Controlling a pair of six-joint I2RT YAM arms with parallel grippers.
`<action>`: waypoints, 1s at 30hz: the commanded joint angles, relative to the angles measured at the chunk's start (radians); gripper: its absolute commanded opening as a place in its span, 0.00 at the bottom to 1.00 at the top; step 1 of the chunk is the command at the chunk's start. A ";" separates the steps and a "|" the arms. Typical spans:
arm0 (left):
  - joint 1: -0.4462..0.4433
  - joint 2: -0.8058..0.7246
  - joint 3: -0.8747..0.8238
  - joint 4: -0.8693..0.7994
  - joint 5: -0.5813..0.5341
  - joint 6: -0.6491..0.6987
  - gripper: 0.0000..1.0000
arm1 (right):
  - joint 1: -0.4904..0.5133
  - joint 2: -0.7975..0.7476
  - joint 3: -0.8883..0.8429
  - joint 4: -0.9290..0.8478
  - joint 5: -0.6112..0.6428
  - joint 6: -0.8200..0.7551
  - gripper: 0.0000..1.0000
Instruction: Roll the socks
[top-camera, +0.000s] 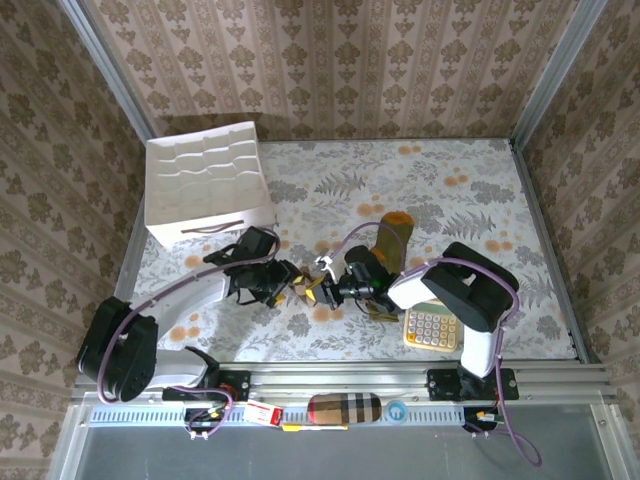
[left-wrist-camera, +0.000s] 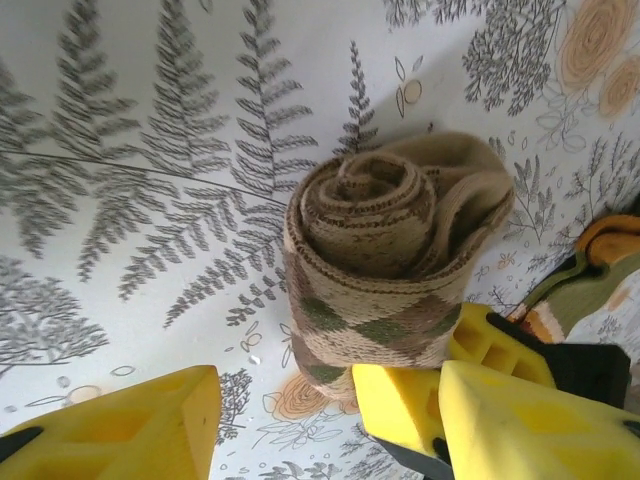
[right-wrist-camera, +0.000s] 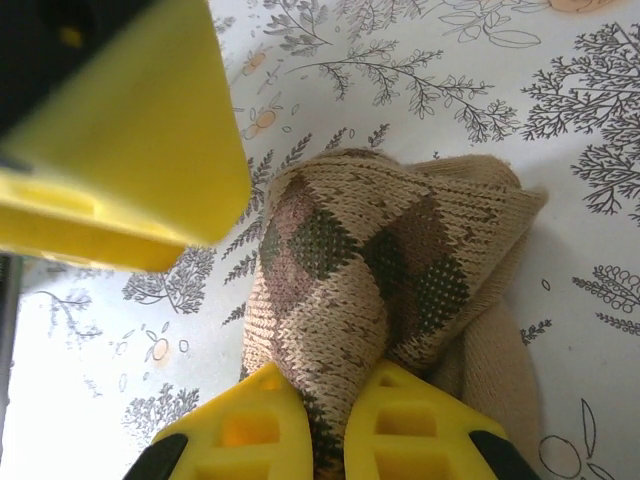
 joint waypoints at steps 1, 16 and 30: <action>-0.026 0.046 0.007 0.104 -0.014 -0.034 0.61 | -0.035 0.123 -0.089 -0.293 -0.078 0.072 0.00; -0.057 0.294 0.052 0.050 -0.067 0.036 0.31 | -0.086 0.160 -0.010 -0.492 -0.101 0.079 0.00; -0.045 0.336 0.102 -0.331 -0.060 0.046 0.02 | 0.384 -0.277 0.012 -0.490 0.952 -0.447 0.56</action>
